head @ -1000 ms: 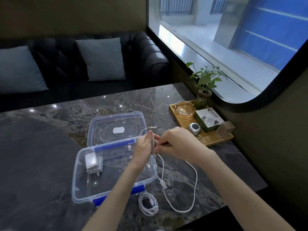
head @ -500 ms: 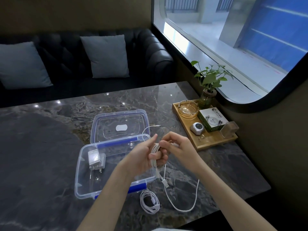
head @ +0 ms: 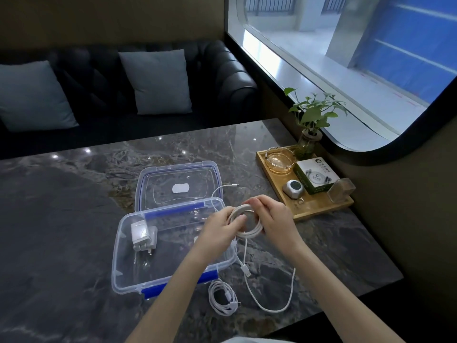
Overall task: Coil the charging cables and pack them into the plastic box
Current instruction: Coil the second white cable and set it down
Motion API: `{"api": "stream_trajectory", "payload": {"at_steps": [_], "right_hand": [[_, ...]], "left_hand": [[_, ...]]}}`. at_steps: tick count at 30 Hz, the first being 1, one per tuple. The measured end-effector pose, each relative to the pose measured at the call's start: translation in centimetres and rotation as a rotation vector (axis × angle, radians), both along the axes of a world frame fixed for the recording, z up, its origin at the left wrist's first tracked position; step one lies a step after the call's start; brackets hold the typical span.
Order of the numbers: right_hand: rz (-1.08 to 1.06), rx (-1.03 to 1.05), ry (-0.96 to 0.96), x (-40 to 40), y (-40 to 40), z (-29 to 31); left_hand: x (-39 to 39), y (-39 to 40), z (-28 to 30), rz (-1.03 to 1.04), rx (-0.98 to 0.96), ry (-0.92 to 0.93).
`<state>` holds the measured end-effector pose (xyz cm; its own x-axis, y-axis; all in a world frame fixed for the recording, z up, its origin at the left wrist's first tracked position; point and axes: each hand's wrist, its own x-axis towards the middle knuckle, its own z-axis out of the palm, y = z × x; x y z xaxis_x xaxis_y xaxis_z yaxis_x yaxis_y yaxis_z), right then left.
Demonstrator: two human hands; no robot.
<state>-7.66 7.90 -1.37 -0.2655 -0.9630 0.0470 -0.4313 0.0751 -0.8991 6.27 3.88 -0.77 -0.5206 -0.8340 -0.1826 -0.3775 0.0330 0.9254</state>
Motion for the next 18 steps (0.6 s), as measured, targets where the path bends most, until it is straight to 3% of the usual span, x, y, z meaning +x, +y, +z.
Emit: {"api": "stream_trajectory", "payload": {"at_steps": [3, 11, 16, 18], "right_hand": [[0.007, 0.013, -0.053, -0.39, 0.00, 0.20], [0.080, -0.040, 0.086, 0.45, -0.14, 0.59], [0.008, -0.107, 0.157, 0.53, 0.00, 0.29], [0.013, -0.116, 0.157, 0.53, 0.07, 0.18]], "left_hand": [[0.66, 0.46, 0.31, -0.016, -0.181, -0.030], [0.31, 0.39, 0.26, 0.166, -0.091, 0.092], [0.25, 0.55, 0.92, 0.159, 0.378, 0.258], [0.42, 0.55, 0.98, 0.123, 0.470, 0.294]]}}
